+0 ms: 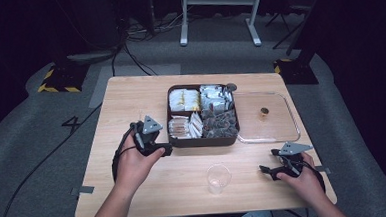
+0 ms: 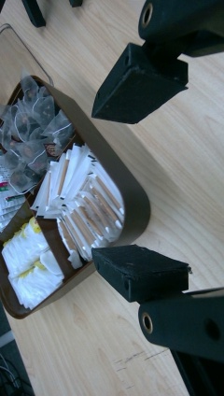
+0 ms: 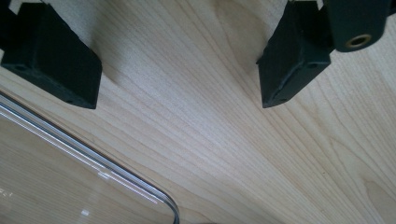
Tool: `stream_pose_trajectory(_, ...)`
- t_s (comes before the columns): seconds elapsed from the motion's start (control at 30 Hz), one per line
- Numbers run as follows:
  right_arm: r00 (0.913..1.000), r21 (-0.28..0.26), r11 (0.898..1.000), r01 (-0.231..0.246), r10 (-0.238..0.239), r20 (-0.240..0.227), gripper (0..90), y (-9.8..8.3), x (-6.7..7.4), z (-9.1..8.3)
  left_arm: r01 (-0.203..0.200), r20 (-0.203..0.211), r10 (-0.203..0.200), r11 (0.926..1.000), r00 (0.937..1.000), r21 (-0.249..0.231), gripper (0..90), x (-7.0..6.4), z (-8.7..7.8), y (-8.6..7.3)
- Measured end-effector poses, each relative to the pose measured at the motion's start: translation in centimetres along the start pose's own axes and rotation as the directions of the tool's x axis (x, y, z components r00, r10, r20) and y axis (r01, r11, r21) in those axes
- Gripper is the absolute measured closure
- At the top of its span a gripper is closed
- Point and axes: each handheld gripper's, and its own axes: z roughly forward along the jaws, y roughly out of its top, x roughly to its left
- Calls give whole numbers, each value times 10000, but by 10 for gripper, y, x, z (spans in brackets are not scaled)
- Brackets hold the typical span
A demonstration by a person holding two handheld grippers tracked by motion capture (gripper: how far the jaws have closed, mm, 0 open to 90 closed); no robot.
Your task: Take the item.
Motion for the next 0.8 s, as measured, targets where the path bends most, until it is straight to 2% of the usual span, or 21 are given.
stream_pose_trajectory(0.13, 10000, 0, 10000, -1, 1, -3, 134, 0, 0, 0, -131, 55, 131, 9999, 9999, -14, 287, 3, 7, 10)
stream_pose_trajectory(0.17, 10000, -2, 10000, 0, 0, -2, 135, 0, 0, 0, -110, 186, 110, 9999, 9998, -4, 287, 4, 10, 16)
stream_pose_trajectory(0.33, 10000, -6, 10000, 2, -2, -2, 135, 0, 0, 0, -265, 169, 266, 9996, 9995, -72, 289, 7, 17, 30)
stream_pose_trajectory(0.47, 10000, -10, 10000, 2, -2, -2, 135, 0, 0, 0, -118, 2, 118, 9992, 9999, -383, 298, 12, 27, 40)
stream_pose_trajectory(0.57, 10000, -16, 10000, 16, -16, -29, 135, 0, 0, 0, -19, 59, 22, 9993, 10000, -380, 306, 15, 33, 46)
stream_pose_trajectory(0.8, 10000, -17, 10000, 29, -29, -41, 135, 0, -1, 0, -91, 79, 94, 9994, 9999, -321, 309, 19, 47, 59)
